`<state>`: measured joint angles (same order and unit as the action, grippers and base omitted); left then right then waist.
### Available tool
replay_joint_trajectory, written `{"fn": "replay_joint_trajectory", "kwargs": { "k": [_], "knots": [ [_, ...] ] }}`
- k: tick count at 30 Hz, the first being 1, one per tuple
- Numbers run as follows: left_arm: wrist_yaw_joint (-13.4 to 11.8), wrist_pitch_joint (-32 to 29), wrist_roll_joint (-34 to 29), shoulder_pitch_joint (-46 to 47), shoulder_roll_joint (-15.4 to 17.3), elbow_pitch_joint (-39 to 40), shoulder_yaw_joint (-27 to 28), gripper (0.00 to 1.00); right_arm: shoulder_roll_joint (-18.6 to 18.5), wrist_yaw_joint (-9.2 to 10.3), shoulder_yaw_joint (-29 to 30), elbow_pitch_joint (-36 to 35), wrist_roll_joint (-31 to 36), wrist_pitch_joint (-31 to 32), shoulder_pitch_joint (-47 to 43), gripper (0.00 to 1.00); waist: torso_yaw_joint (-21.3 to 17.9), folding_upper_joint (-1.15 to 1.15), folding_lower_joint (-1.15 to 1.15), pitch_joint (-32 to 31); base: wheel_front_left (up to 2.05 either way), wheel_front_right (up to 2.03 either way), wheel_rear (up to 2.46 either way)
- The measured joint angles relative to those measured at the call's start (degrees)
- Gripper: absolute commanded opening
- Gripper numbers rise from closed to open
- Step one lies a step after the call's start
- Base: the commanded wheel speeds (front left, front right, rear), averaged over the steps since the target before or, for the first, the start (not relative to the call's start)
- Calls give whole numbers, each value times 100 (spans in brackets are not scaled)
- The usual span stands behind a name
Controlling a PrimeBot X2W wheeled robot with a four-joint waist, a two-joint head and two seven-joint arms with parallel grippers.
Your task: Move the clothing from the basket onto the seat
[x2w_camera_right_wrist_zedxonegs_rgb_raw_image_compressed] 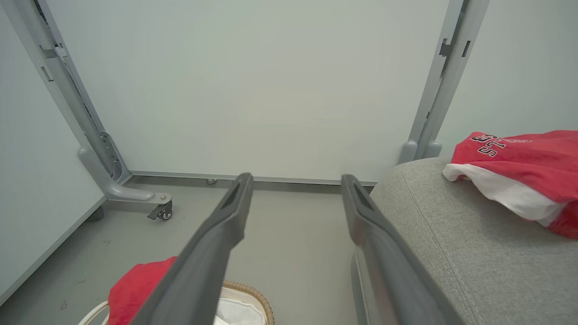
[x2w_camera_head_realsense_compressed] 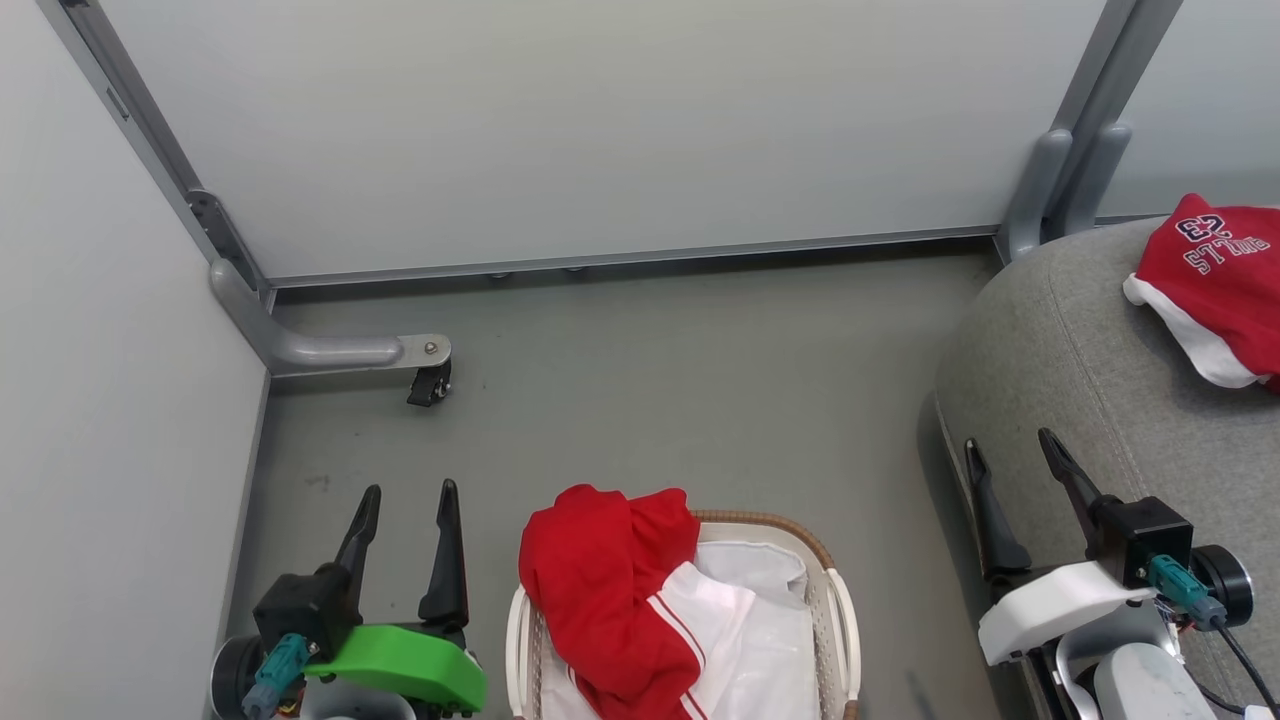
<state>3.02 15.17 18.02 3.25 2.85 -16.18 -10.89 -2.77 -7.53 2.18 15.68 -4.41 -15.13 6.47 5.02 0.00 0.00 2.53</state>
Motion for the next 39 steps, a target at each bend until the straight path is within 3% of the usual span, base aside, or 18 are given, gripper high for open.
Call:
{"fn": "replay_joint_trajectory", "kwargs": {
  "k": [16, 24, 33, 39],
  "knots": [
    [58, 0, -90, 1, 0, -53, -121, 100, 0, 0, 82, -53, -18, -1, 0, 100, -22, 0, 0, 49, 0, 0, 0],
    [201, 1, -354, 444, 1, -178, -589, 100, 0, 0, 129, -240, 42, 0, 83, 100, -70, 0, 0, 287, 0, 0, 0],
    [354, 0, -659, 1619, -9, -1272, -1625, 100, 0, 0, 114, -523, 141, -1, 640, 100, -236, 0, 0, 918, 0, 0, 0],
    [398, 0, -1088, 2362, -15, -2666, -2360, 100, -2, 0, 15, -632, 130, 0, 1030, 100, -462, 0, 1, 1525, 0, 0, 0]
  ]
}}
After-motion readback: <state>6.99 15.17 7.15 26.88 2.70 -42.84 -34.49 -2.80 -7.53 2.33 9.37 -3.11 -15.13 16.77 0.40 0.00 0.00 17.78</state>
